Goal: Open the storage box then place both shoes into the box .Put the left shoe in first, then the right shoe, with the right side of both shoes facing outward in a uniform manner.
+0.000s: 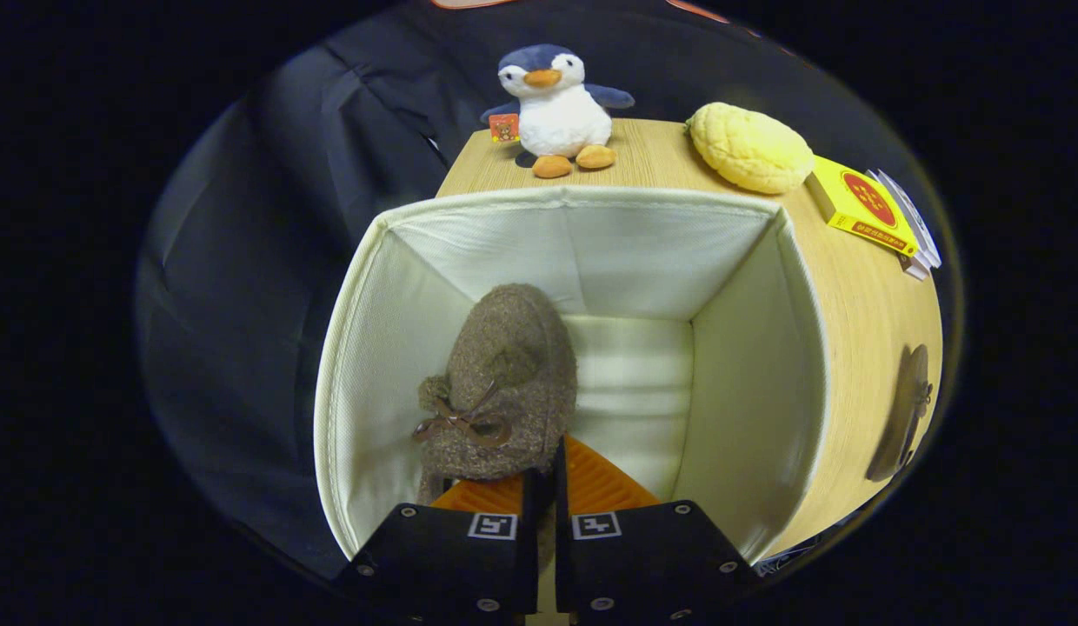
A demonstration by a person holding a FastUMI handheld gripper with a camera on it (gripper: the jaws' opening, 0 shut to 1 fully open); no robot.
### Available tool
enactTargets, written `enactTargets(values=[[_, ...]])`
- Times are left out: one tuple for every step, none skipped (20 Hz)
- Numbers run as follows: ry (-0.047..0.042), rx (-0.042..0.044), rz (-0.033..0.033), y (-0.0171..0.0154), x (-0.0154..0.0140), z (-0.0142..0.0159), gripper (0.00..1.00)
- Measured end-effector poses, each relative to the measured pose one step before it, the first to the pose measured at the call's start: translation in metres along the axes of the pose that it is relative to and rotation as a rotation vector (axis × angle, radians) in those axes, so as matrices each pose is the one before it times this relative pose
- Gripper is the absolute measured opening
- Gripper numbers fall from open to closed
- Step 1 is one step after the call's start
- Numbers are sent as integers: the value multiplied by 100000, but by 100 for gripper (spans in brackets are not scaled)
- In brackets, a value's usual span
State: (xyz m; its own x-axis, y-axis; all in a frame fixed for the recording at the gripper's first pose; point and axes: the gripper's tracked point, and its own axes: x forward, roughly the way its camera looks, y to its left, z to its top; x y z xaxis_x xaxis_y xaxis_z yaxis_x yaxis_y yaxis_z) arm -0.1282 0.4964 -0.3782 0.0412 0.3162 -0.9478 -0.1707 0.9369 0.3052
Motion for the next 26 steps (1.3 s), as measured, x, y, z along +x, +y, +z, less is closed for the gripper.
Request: enactTargets(values=[[1578, 414, 2955, 373, -60, -464, 9], [983, 1445, 4732, 737, -232, -336, 12], [131, 1334, 4443, 760, -566, -130, 15], [-1763, -1120, 760, -66, -1000, 209, 21], [-3134, -1416, 3590, 328, -651, 467, 25], [-2798, -370, 3217, 309, -896, 568, 40], [-1761, 90, 3182, 302, -1123, 223, 46], [-2198, -285, 2420, 63, -1193, 477, 55], [-2780, -1204, 1473, -87, -1264, 644, 60], [-2364, -1977, 1243, -299, -1425, 443, 65], [-3354, -2671, 1304, -219, -1533, 439, 70], [-4061, -3326, 1049, -458, -1493, 848, 76], [-3692, -2880, 356, -713, -1521, 632, 78], [-3561, -2678, -64, -948, -1378, 700, 84], [-3148, -1744, -989, -1135, -1201, 322, 87], [-2742, -1341, -675, -1240, -1134, 457, 91], [-2180, -1005, -1333, -1466, -1033, 196, 92], [-2194, -791, -889, -1586, -1063, 205, 94], [-1704, -900, -2002, -1722, -973, 135, 96], [-1237, -517, -2097, -1874, -1010, -36, 96], [-727, -256, -2542, -1743, -753, -468, 97], [-400, 721, -2605, -2067, -814, -422, 98], [-545, 475, -2285, -1701, -553, -365, 98], [-586, 887, -2712, -2075, -489, -435, 98], [278, 576, -2528, -2072, -628, -632, 99], [140, 925, -3179, -2289, -421, -640, 99]])
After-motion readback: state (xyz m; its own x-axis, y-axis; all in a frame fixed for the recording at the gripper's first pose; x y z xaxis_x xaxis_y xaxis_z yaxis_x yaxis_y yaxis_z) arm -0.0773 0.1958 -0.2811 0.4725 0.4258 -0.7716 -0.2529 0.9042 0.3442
